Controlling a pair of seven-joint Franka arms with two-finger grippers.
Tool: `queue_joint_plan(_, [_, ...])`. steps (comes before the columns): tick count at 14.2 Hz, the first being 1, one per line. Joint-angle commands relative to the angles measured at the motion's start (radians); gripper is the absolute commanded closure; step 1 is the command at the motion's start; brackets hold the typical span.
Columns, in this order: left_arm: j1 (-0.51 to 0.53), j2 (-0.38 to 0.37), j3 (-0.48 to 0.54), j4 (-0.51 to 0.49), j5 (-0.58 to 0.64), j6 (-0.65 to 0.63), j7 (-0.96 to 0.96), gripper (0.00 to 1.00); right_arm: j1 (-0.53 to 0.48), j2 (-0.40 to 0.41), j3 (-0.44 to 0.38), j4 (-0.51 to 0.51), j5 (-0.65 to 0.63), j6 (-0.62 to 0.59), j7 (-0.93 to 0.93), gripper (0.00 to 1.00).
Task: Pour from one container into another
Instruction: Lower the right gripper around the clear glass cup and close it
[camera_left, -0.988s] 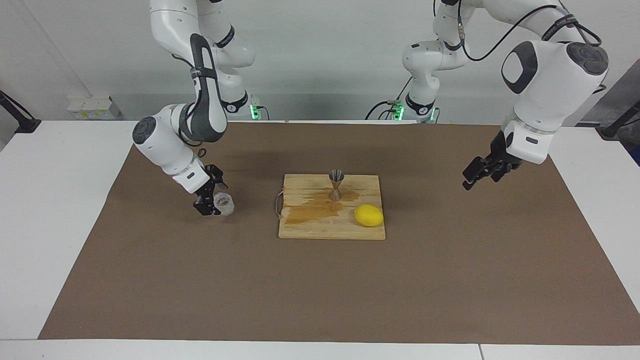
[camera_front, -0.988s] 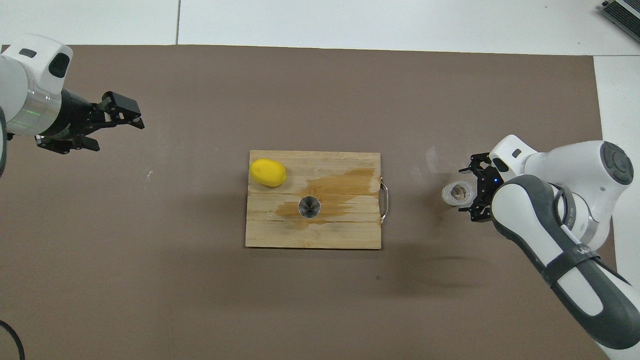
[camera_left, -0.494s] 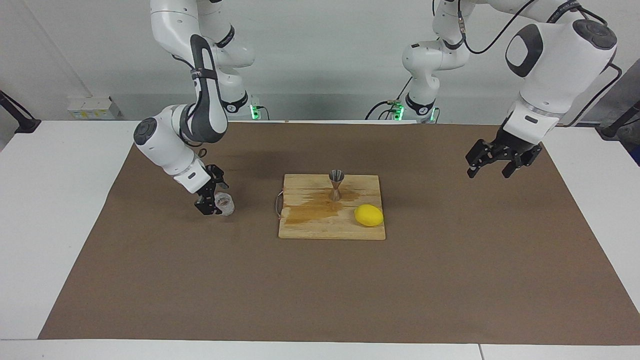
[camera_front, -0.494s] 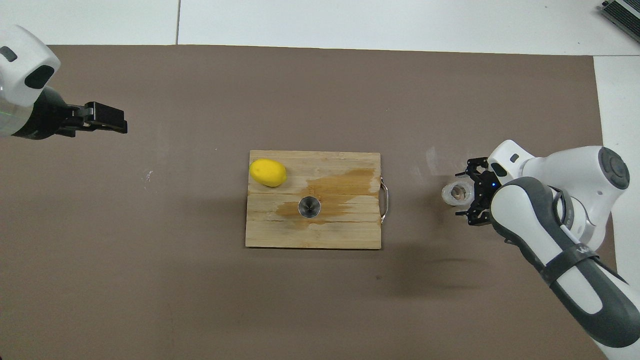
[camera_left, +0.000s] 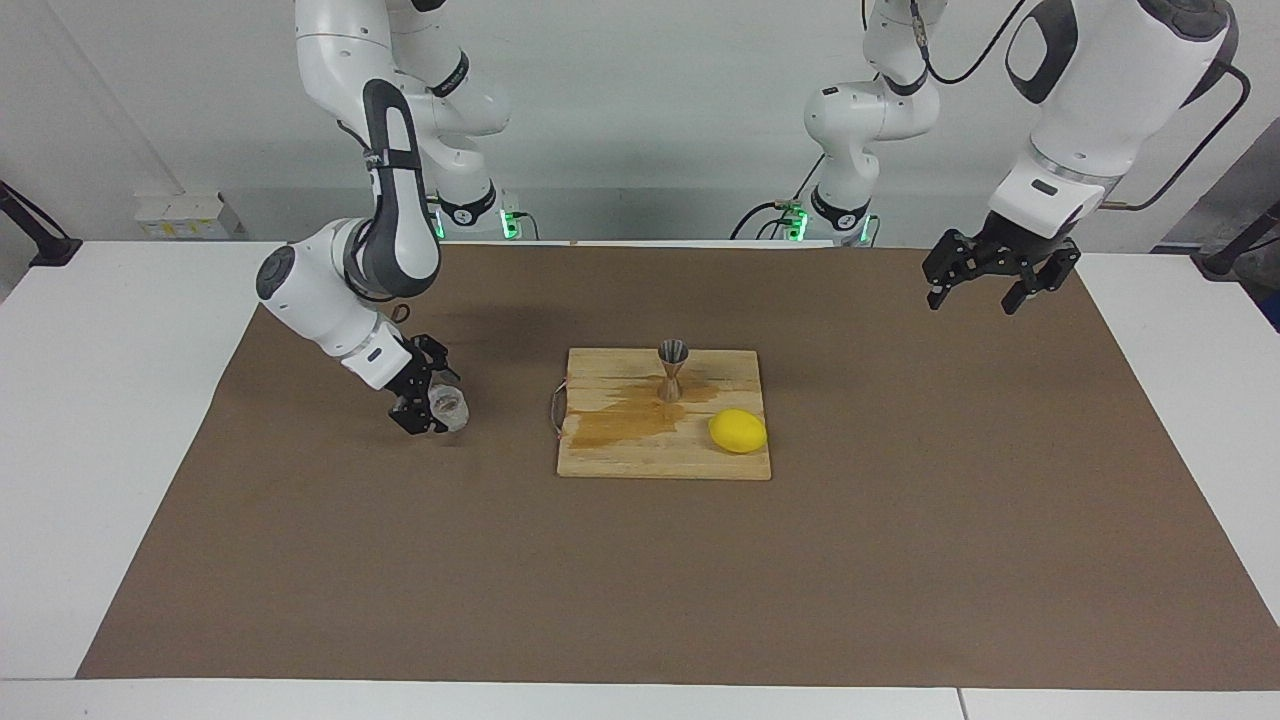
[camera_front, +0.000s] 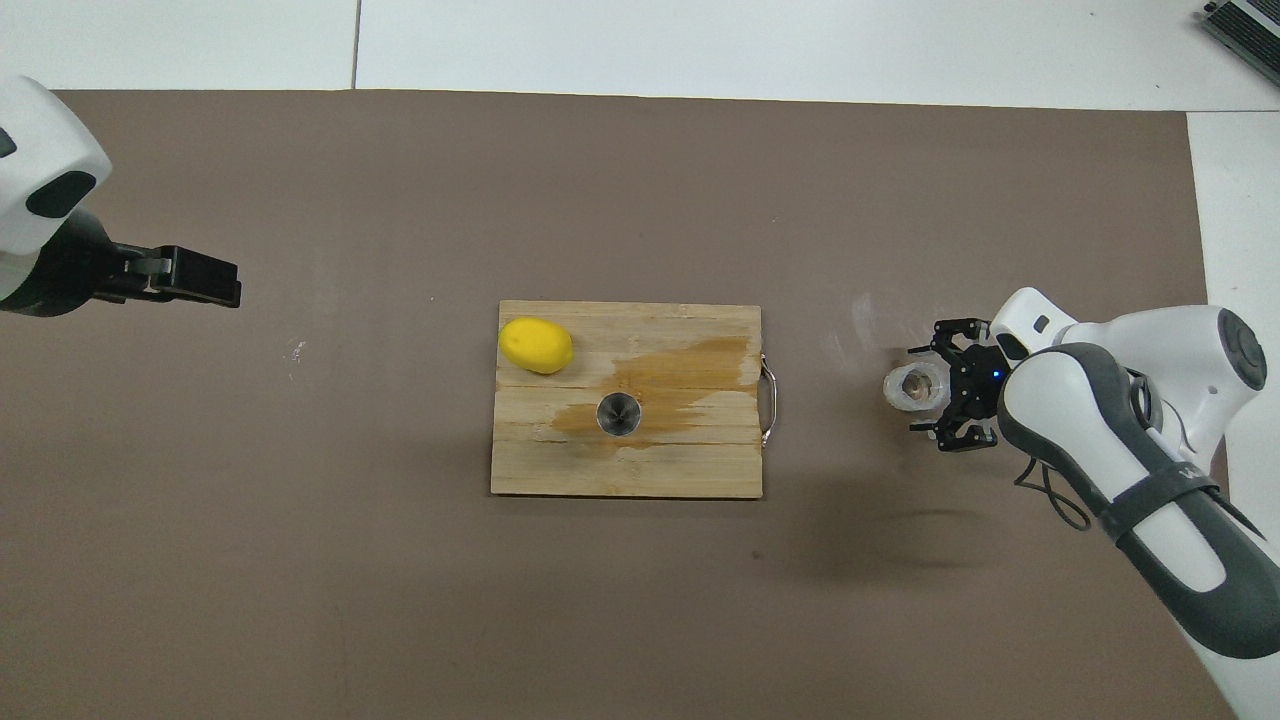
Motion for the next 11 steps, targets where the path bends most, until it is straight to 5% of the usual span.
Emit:
queue_joint_plan(1, [-0.003, -0.005, 0.013, 0.010, 0.021, -0.035, 0.098, 0.00, -0.011, 0.019, 0.009, -0.030, 0.100, 0.045, -0.099, 0.00])
queue_joint_plan(11, [0.039, -0.057, 0.020, -0.081, 0.021, -0.037, 0.086, 0.00, -0.013, 0.019, 0.007, -0.036, 0.145, 0.052, -0.136, 0.02])
